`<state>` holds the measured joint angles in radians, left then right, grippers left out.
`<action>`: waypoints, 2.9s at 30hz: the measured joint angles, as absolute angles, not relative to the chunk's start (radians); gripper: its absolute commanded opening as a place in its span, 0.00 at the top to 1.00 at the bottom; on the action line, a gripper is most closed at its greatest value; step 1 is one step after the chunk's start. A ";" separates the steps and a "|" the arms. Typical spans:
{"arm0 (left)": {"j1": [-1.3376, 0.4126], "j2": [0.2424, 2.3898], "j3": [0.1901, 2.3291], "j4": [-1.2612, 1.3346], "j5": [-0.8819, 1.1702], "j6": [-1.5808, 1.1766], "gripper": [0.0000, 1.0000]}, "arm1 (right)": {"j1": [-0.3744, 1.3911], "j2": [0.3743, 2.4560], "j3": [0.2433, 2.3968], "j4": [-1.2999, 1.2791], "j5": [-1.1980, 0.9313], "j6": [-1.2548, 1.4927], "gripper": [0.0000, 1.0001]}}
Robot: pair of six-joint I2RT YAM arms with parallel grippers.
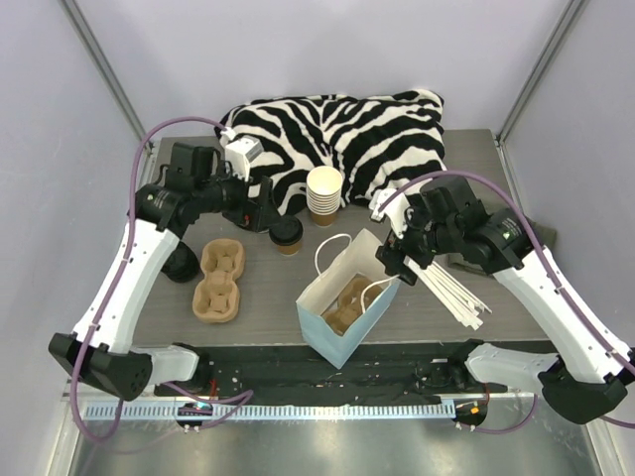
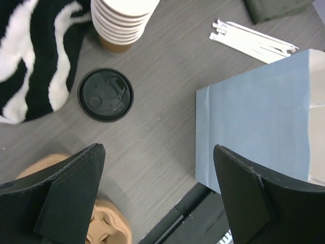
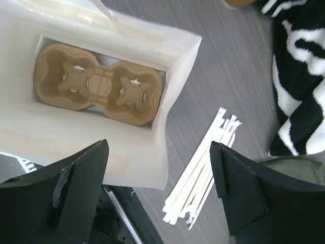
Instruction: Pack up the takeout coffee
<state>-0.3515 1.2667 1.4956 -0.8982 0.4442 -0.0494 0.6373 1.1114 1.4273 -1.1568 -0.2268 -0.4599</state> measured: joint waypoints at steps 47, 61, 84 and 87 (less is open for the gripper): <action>-0.069 1.358 1.379 -0.955 0.609 -0.205 0.00 | 0.714 1.434 1.605 -1.138 -0.625 -1.055 0.64; -0.150 1.441 1.430 -0.888 0.487 -0.121 0.03 | 0.714 1.404 1.605 -1.140 -0.514 -0.906 0.99; -0.472 1.710 1.501 -0.804 0.062 0.064 0.16 | 0.714 1.129 1.442 -1.069 -0.233 -0.470 0.99; -0.475 1.720 1.507 -0.801 0.072 0.065 0.13 | 0.714 1.129 1.439 -1.068 -0.221 -0.464 0.99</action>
<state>-0.4747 1.7199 1.5074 -0.8009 0.0719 0.0647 0.7136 1.1294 1.4395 -1.0679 -0.2214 -0.4637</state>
